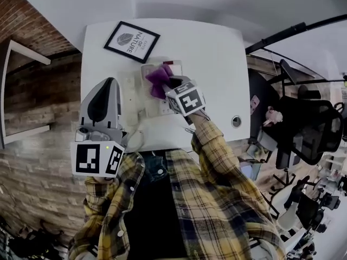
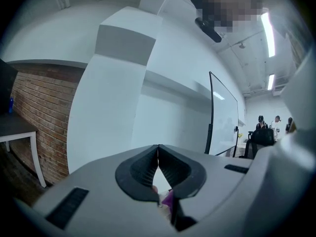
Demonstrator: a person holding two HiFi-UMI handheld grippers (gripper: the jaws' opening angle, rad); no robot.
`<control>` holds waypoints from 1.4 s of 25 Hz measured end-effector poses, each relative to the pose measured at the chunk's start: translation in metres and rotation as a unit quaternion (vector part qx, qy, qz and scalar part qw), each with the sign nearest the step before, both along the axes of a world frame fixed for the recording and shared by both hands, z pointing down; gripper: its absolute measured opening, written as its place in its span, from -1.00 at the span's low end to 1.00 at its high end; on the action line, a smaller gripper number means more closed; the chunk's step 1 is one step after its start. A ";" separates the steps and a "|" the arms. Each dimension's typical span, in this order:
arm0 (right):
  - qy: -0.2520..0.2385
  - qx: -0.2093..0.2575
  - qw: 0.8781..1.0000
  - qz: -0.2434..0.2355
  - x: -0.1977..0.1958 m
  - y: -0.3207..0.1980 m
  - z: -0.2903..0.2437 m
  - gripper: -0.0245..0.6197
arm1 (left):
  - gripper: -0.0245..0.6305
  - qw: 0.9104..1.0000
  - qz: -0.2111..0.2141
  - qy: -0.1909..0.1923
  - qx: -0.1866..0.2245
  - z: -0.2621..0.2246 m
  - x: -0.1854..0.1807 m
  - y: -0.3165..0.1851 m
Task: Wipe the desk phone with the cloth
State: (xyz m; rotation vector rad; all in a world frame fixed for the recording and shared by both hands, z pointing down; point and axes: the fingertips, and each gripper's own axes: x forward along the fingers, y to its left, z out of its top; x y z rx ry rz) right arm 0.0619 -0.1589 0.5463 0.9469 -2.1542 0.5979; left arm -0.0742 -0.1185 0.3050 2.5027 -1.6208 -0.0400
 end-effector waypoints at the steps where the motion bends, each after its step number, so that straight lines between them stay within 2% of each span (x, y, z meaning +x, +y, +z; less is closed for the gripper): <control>1: -0.002 -0.002 1.000 0.004 0.000 0.004 0.001 -0.73 | -0.88 1.000 0.005 0.000 0.000 0.000 0.003 -0.001; 13: -0.016 -0.020 1.000 0.016 0.006 0.043 0.011 -0.73 | -0.88 0.998 0.060 0.000 0.002 -0.002 0.038 -0.009; 35: 0.002 -0.066 0.998 0.000 0.016 0.109 0.033 -0.73 | -0.88 0.997 0.081 0.000 -0.002 0.002 0.051 -0.007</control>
